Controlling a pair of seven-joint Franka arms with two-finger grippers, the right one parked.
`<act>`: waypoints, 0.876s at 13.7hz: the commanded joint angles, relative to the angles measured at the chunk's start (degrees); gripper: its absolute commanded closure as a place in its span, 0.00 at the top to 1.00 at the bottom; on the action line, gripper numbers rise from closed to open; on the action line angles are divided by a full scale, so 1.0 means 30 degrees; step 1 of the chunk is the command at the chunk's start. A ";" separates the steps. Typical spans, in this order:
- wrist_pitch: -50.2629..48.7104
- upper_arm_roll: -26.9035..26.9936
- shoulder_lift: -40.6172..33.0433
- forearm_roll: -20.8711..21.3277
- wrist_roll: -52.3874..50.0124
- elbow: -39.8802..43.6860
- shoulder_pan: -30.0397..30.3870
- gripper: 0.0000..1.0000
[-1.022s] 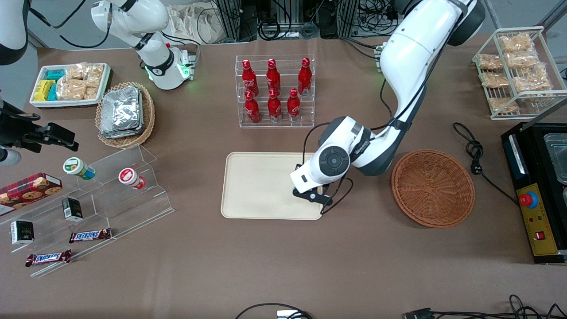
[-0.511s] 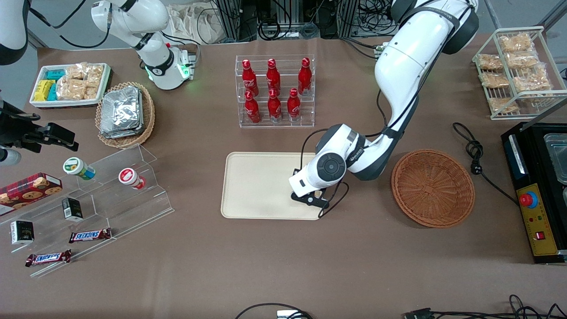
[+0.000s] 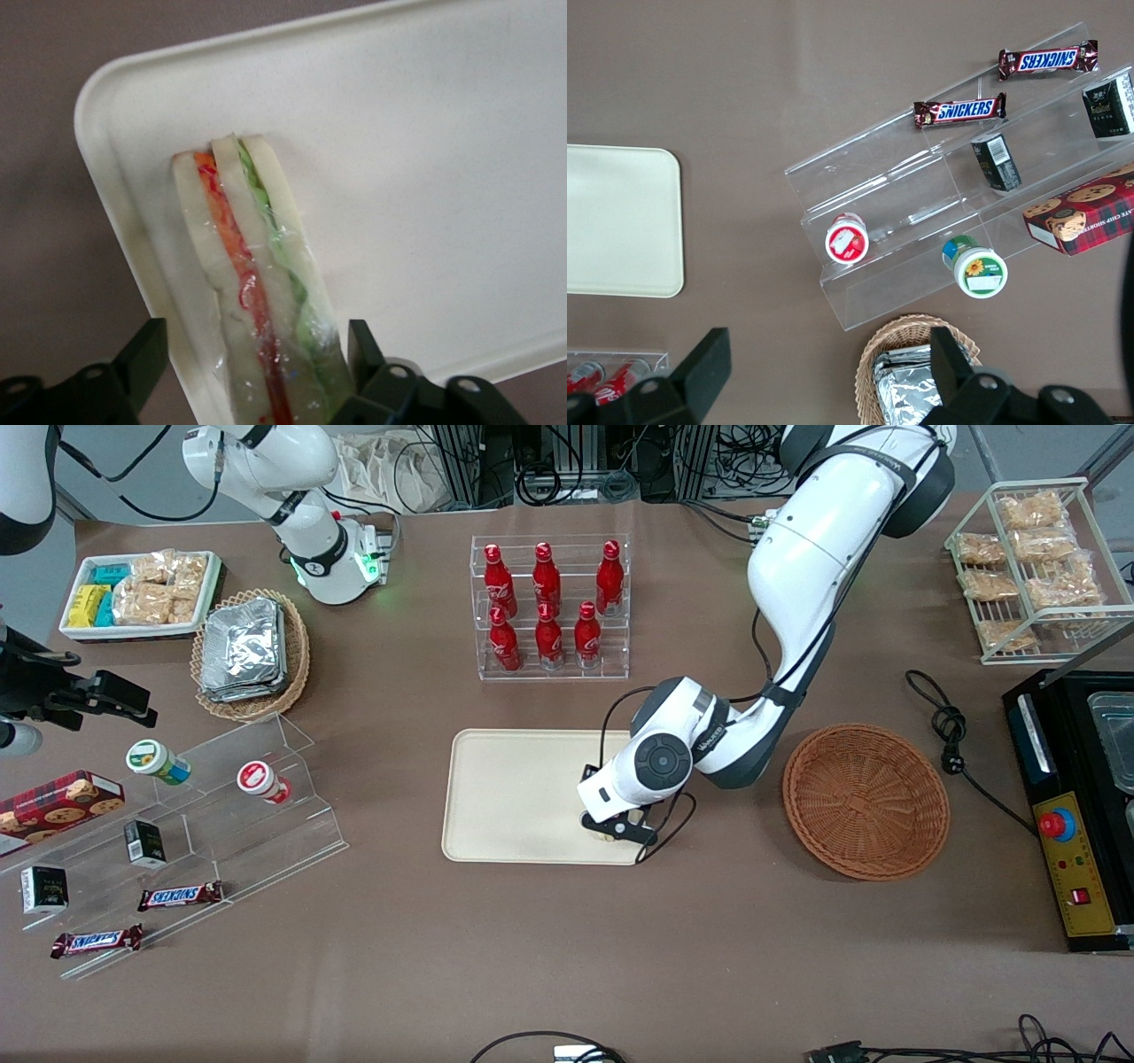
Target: Place sandwich from basket to tray
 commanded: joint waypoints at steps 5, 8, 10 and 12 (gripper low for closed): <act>-0.0328 0.0334 -0.3254 0.0325 -0.0158 0.0539 0.2008 1.00; -0.2779 0.0275 -0.5599 0.1671 0.0076 0.0392 0.4206 1.00; -0.4163 0.0304 -0.6947 0.1791 0.0892 0.0363 0.5347 1.00; -0.6092 0.0305 -0.8266 0.1820 0.1627 0.0334 0.6723 1.00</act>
